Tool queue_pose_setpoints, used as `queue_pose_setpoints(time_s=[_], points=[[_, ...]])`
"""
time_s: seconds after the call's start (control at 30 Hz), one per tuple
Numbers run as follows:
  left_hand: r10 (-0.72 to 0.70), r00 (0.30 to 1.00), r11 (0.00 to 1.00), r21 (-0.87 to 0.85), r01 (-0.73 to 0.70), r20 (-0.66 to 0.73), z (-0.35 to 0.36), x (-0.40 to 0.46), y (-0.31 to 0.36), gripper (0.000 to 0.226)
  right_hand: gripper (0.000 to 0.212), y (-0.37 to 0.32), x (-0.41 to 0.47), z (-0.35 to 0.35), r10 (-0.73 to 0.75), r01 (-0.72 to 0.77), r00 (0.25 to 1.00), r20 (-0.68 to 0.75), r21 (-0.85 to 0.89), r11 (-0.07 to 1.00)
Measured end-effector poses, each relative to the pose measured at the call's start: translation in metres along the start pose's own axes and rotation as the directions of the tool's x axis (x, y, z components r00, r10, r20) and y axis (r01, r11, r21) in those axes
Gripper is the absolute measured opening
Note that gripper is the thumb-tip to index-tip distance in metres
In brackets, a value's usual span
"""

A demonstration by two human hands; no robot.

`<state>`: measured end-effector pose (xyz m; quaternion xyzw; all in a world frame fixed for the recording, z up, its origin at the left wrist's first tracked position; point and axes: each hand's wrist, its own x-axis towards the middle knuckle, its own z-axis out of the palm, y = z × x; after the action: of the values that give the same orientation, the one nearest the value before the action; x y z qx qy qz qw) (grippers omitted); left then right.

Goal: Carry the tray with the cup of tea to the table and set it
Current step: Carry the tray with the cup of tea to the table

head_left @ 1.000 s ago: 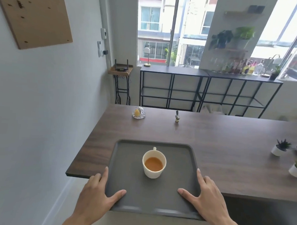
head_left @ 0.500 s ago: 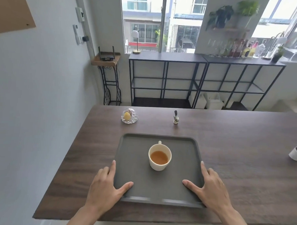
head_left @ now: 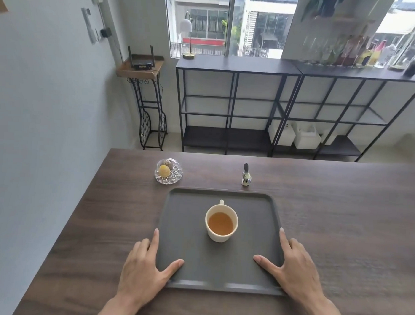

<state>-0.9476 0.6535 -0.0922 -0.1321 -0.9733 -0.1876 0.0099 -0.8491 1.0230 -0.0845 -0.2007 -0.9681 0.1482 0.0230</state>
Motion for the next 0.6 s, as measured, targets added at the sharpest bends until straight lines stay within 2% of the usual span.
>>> queue_pose_setpoints(time_s=[0.6], points=[[-0.046, 0.998, 0.999, -0.008, 0.046, 0.037, 0.019, 0.027, 0.003, 0.111, 0.112, 0.011, 0.038, 0.019, -0.011, 0.011, 1.000, 0.009, 0.007, 1.000]])
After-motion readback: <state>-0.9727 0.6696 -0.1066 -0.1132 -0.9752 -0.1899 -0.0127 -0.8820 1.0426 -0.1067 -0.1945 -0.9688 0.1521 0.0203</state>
